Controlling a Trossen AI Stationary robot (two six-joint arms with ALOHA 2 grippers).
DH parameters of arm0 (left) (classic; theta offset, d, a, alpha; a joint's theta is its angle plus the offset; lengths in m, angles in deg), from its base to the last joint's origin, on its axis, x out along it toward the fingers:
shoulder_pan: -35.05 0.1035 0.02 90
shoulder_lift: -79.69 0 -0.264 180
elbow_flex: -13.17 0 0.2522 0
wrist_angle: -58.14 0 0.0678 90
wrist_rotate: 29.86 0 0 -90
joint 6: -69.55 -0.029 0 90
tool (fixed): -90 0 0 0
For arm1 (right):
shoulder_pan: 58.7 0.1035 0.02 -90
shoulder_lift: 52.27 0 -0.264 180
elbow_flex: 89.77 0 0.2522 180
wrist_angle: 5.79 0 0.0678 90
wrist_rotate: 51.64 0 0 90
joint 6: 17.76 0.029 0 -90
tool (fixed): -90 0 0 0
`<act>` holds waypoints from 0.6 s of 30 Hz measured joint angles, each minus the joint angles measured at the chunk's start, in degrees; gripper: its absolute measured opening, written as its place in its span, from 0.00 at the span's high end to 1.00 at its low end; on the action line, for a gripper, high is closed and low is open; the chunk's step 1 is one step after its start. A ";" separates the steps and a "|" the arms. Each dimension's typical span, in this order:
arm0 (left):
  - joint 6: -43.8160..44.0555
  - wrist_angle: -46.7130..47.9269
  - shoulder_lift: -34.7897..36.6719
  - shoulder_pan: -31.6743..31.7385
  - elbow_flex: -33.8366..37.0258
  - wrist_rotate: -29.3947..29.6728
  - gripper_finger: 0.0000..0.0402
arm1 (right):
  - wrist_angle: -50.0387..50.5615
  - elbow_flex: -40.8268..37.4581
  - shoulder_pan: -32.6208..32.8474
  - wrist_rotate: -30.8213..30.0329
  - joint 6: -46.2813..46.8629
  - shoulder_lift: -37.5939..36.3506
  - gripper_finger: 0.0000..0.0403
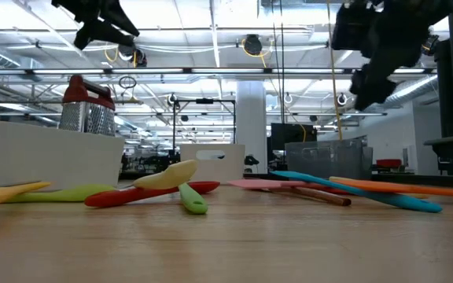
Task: Pick & Place Kitchen Items
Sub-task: Put the yellow table knife into the bottom white bin
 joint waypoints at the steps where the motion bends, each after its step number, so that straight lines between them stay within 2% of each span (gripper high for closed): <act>1: -0.52 0.22 0.00 0.00 0.00 0.15 0.64 | -0.11 0.00 0.90 0.52 0.81 0.04 0.47; 7: -1.96 0.60 0.00 0.00 0.00 -0.08 0.64 | -1.04 0.00 4.29 1.52 4.91 0.14 0.47; 13: -3.32 0.65 0.00 0.00 0.02 -0.10 0.64 | -0.87 0.00 4.97 1.48 10.53 0.37 0.47; 18: -3.94 0.66 0.00 0.00 0.02 -0.08 0.64 | -1.17 0.00 4.62 0.20 11.00 3.19 0.47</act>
